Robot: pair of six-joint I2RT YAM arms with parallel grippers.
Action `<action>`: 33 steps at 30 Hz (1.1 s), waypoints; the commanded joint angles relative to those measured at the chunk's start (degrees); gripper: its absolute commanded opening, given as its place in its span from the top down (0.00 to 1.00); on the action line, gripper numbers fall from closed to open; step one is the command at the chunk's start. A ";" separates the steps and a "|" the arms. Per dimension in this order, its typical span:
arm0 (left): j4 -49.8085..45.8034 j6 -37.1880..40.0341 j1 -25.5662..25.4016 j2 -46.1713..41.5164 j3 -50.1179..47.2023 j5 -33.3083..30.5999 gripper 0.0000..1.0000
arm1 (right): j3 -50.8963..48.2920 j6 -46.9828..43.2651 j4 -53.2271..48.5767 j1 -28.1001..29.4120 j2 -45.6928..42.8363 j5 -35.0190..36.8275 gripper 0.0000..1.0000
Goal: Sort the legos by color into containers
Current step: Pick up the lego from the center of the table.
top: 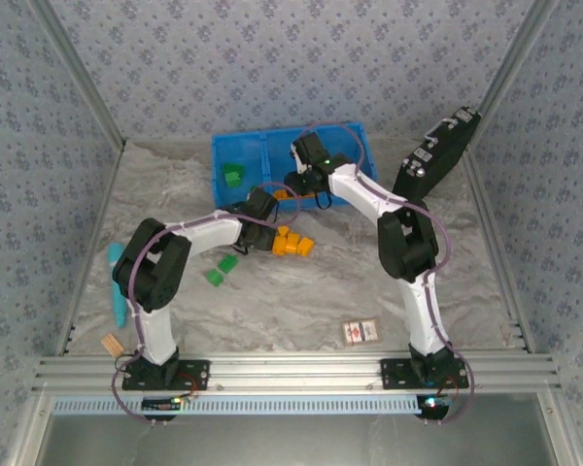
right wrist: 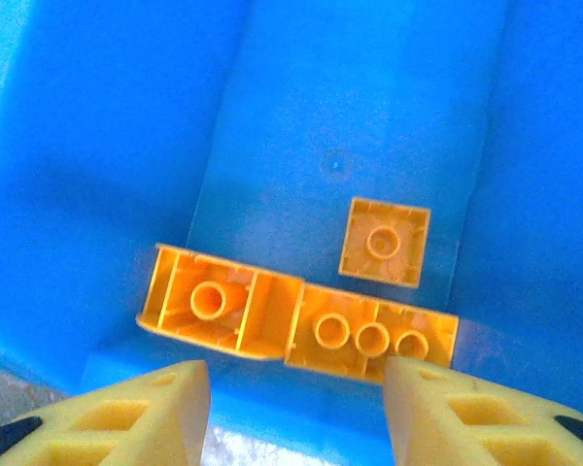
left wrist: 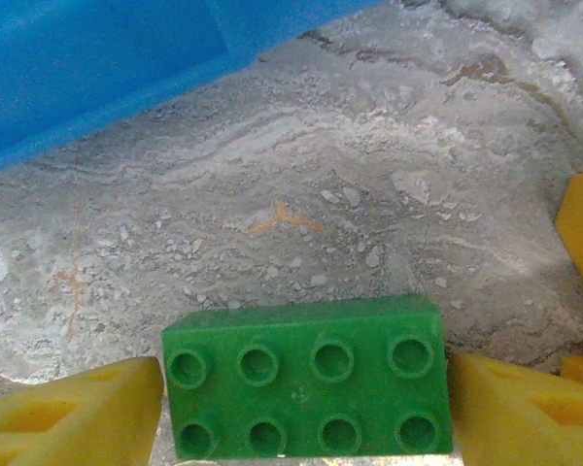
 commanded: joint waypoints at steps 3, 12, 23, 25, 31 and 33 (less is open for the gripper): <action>0.80 -1.84 -0.26 1.52 0.91 -1.82 0.26 | -4.48 -0.90 1.18 2.15 -5.66 -0.53 0.48; 1.91 -2.40 -0.23 2.59 0.35 -1.48 0.35 | -14.30 0.17 1.60 5.69 -12.88 1.04 0.47; 1.77 -2.31 -0.19 -2.86 -2.72 -1.43 0.46 | -32.27 5.52 3.01 5.93 -24.36 4.15 0.47; 1.06 -1.80 -0.26 -4.78 -2.88 -1.93 0.46 | -35.72 6.34 3.98 5.86 -26.53 3.15 0.47; -0.72 0.09 0.16 -10.26 -2.57 -3.31 0.47 | -46.08 7.21 7.82 6.48 -32.79 1.61 0.45; -0.14 0.89 0.65 -11.76 -1.89 -2.13 0.47 | -48.95 6.84 9.76 6.68 -34.94 0.52 0.44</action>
